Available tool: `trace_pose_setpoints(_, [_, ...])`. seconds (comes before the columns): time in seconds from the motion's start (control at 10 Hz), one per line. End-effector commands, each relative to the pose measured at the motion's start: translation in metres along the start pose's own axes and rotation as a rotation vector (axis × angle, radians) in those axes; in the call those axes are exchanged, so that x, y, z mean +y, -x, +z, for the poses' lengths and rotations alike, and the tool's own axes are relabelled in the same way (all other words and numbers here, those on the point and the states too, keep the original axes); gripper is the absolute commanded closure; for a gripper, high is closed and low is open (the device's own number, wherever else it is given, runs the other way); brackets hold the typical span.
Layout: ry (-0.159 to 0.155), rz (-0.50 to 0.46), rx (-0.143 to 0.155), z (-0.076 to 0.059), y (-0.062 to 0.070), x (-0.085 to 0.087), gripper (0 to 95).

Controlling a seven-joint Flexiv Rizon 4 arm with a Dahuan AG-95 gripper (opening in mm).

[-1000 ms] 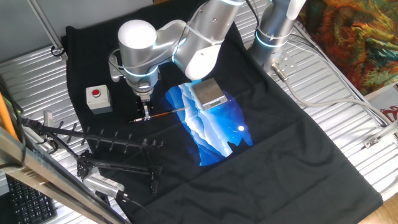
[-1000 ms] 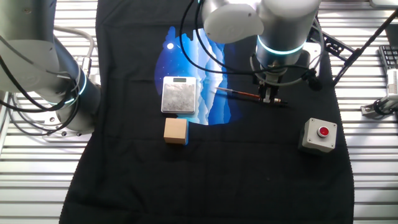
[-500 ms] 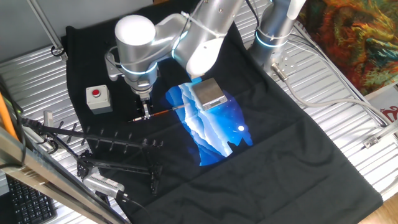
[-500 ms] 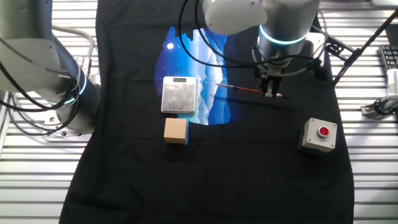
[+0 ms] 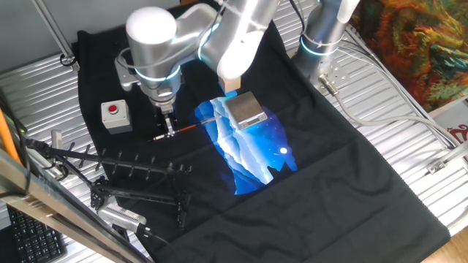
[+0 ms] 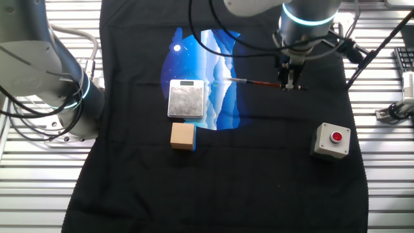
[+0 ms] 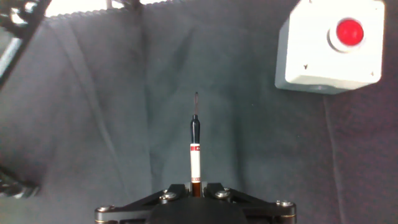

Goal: Place the brush on the pen rack

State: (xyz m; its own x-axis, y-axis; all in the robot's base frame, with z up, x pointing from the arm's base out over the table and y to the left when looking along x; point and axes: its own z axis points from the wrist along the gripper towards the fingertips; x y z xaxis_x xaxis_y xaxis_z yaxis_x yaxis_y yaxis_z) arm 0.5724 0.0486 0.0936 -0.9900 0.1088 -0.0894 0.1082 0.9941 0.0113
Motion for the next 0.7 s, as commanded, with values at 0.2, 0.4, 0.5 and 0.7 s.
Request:
trace_pose_setpoints(0.2, [-0.004,-0.043,0.0,-0.021,0.008,0.01,95.0])
trace_pose_setpoints(0.4, [-0.005,-0.06,0.0,-0.027,0.014,0.02,95.0])
trace_pose_setpoints(0.5, [-0.011,-0.084,0.007,-0.032,0.018,0.028,95.0])
trace_pose_setpoints(0.7, [-0.007,-0.114,0.008,-0.036,0.025,0.037,95.0])
